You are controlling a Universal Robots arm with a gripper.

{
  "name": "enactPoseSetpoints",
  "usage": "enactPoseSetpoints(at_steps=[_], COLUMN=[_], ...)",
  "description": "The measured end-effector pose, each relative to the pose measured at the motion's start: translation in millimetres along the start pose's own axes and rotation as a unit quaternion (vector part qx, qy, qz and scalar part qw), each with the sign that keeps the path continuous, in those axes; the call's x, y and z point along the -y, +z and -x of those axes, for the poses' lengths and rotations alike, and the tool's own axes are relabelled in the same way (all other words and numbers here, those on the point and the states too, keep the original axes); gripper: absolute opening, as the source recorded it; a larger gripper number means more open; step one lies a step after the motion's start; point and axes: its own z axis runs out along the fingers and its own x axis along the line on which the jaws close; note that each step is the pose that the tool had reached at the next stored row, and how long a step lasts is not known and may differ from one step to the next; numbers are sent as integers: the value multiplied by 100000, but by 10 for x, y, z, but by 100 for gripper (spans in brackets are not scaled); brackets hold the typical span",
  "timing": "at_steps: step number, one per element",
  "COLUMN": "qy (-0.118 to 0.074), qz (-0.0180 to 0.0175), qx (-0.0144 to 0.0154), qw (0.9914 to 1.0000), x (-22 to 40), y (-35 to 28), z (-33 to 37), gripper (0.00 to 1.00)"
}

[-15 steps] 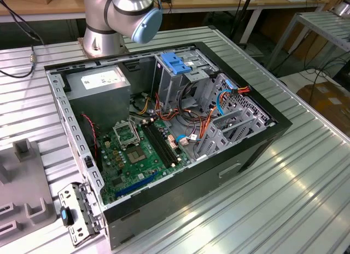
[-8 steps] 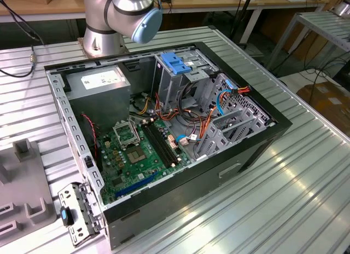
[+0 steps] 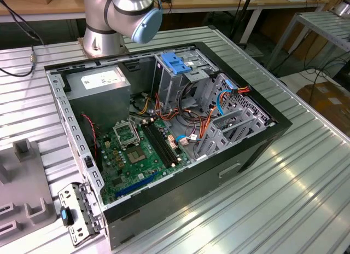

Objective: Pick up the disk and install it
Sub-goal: 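Pick up the disk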

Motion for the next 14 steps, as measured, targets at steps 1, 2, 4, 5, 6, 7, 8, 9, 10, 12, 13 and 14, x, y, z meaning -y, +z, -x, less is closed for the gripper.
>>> enactPoseSetpoints(at_steps=[1,2,4,5,6,7,8,9,10,12,13,14], qy=[0,-2,-1,-2,0,0,0,-1,-1,1,2,0], qz=[13,6,13,14,6,6,6,6,3,12,10,14], qx=[-7,-3,-5,-3,1,1,2,1,2,-3,0,-2], qw=[100000,100000,100000,100000,100000,100000,100000,100000,100000,100000,100000,100000], x=[0,0,0,0,0,0,0,0,0,0,0,0], y=[-4,-6,-10,-11,-11,-13,-16,-17,-17,-19,-20,-22], z=[0,0,-3,-3,-3,-4,-5,-5,-6,-5,-5,-6], gripper=[37,37,37,37,37,37,37,37,37,37,37,37])
